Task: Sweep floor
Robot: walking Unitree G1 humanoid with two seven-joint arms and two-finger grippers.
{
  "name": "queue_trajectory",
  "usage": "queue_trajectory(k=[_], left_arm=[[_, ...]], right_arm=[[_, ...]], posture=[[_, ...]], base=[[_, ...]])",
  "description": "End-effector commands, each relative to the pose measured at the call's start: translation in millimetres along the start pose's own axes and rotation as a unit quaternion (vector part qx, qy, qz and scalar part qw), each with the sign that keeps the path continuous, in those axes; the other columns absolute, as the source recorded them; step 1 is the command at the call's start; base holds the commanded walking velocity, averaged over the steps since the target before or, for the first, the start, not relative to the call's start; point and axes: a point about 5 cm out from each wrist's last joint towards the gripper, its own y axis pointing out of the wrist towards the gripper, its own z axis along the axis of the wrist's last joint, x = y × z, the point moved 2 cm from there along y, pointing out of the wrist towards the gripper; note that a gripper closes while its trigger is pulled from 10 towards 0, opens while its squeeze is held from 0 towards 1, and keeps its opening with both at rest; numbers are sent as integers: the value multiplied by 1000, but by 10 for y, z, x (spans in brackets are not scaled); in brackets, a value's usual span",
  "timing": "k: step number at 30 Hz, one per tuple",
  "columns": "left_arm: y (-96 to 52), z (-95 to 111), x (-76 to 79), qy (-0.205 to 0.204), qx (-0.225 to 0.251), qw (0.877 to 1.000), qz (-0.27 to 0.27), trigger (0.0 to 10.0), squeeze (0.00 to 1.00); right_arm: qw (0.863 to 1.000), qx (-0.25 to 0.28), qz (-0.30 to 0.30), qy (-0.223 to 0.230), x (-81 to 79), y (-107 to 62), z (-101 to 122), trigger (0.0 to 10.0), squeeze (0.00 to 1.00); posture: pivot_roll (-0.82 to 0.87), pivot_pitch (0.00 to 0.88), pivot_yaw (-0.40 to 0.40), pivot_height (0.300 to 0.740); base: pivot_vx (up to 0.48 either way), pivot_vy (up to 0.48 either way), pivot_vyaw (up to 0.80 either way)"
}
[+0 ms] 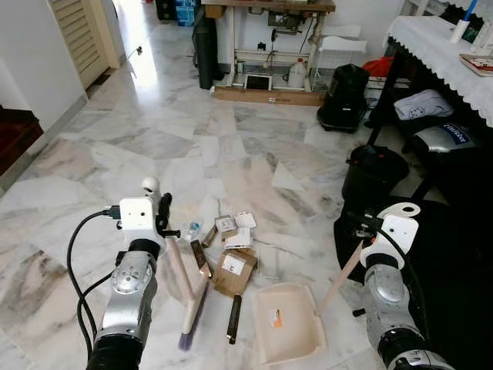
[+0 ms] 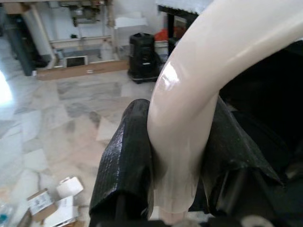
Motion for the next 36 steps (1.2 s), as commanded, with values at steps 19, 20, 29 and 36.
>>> queue_trajectory(k=[19,20,29,36], left_arm=[[31,76,87,-26,-1,999,-20,10000,0],[14,95,78,-26,0,999,-21,10000,0],[-29,187,66,-26,4,999,-24,10000,0],[-40,282,23,-23,9,1000,-19,10000,0]], right_arm=[[999,-14,-39,-6,-70,-18,-40,10000,0],[999,-11,-40,-1,-70,-20,-32,10000,0],[998,-13,-57,-14,3,-29,-58,10000,0],[997,-31,-68,-35,48,-38,-127,10000,0]], posture=[[7,36,-17,740],[7,52,-15,740],[32,113,-4,740],[62,163,-9,740]], base=[[0,0,0],[0,0,0],[0,0,0],[0,0,0]])
